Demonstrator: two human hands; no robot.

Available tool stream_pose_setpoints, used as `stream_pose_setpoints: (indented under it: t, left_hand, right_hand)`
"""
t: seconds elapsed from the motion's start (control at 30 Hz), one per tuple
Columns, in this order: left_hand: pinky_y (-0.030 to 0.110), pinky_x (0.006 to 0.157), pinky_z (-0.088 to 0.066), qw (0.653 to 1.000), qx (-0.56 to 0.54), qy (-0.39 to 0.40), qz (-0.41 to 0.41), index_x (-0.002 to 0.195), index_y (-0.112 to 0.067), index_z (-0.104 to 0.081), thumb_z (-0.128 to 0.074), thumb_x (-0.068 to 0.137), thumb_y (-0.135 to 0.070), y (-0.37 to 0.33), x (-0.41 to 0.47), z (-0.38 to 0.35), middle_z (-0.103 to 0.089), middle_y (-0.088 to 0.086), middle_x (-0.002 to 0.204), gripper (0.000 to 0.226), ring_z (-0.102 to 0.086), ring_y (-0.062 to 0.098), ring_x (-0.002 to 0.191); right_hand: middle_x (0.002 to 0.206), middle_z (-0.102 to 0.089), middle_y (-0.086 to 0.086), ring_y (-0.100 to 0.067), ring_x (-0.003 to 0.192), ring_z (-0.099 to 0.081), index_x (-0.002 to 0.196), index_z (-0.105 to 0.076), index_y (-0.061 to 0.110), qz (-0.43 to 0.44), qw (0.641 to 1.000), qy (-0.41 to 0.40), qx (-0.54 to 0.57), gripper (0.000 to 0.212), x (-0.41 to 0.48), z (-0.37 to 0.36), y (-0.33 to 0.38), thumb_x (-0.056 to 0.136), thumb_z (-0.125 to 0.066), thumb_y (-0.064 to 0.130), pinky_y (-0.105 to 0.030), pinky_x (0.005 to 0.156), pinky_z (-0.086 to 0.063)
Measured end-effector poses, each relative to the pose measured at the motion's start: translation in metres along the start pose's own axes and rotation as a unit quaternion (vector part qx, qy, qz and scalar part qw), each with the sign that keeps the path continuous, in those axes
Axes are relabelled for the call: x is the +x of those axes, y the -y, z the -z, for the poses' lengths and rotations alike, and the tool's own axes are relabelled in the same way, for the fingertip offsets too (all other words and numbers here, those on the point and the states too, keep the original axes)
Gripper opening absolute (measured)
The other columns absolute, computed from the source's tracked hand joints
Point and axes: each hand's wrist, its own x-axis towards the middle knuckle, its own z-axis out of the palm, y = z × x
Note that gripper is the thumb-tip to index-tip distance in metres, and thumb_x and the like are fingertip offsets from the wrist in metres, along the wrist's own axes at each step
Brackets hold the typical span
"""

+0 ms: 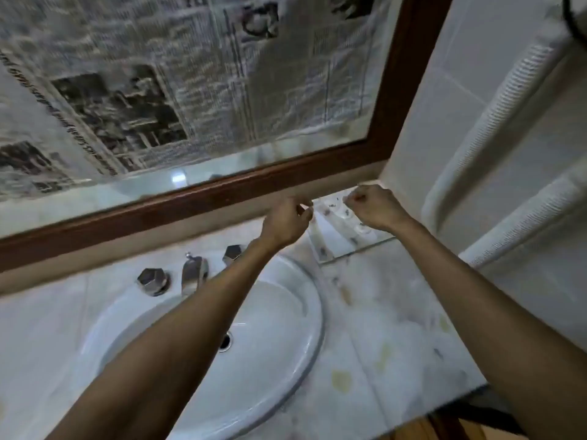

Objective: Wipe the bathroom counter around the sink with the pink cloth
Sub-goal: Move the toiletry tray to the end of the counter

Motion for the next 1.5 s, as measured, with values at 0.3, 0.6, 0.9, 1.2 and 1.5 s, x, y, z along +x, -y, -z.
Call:
stream_pose_setpoints:
  t: [0.3, 0.6, 0.9, 1.2, 1.5]
  left_hand:
    - [0.041, 0.107, -0.043, 0.976, -0.066, 0.023, 0.208, 0.155, -0.003, -0.030, -0.068, 0.096, -0.039, 0.034, 0.026, -0.093, -0.044, 0.021, 0.151, 0.078, -0.050, 0.038, 0.135]
    - [0.033, 0.081, -0.043, 0.950, -0.120, -0.043, 0.284, 0.123, -0.002, -0.052, -0.081, 0.084, -0.018, 0.041, 0.051, -0.112, -0.066, 0.018, 0.122, 0.051, -0.063, 0.038, 0.115]
    - [0.041, 0.099, -0.049, 0.954, -0.080, -0.048, 0.283, 0.150, -0.011, -0.043, -0.083, 0.080, -0.016, 0.068, 0.047, -0.089, -0.068, 0.016, 0.129, 0.081, -0.061, 0.039, 0.124]
    - [0.046, 0.094, -0.056, 0.945, -0.172, -0.077, 0.268, 0.154, -0.012, -0.043, -0.084, 0.080, -0.005, 0.070, 0.043, -0.077, -0.055, -0.002, 0.081, 0.085, -0.061, 0.028, 0.091]
    - [0.026, 0.068, -0.051, 0.955, -0.148, -0.123, 0.227, 0.140, -0.025, -0.058, -0.089, 0.074, -0.011, 0.068, -0.026, -0.020, -0.049, -0.004, 0.078, 0.074, -0.061, 0.025, 0.080]
  right_hand:
    - [0.139, -0.059, -0.007, -0.027, 0.126, -0.055, 0.122, -0.064, 0.011, -0.108, 0.994, 0.024, 0.013, 0.039, 0.031, -0.021, -0.076, 0.095, -0.059, 0.039, -0.036, 0.106, -0.041]
    - [0.138, -0.054, -0.015, -0.030, 0.128, -0.050, 0.139, -0.045, 0.008, -0.123, 0.990, 0.069, 0.001, 0.056, 0.062, -0.043, -0.117, 0.095, -0.060, 0.040, -0.030, 0.097, -0.038]
    - [0.145, -0.042, -0.025, -0.041, 0.134, -0.042, 0.142, -0.035, -0.003, -0.148, 0.988, 0.022, -0.028, 0.076, 0.106, -0.052, -0.140, 0.092, -0.060, 0.048, -0.044, 0.108, -0.039]
    - [0.119, -0.068, -0.017, -0.033, 0.112, -0.064, 0.119, -0.063, 0.002, -0.178, 0.979, -0.028, 0.093, 0.073, 0.127, -0.053, -0.154, 0.072, -0.080, 0.055, -0.037, 0.092, -0.053]
    - [0.123, -0.062, -0.003, -0.019, 0.111, -0.059, 0.125, -0.054, 0.012, -0.082, 0.979, -0.008, 0.189, 0.072, 0.087, -0.039, -0.098, 0.068, -0.088, 0.041, -0.034, 0.096, -0.050]
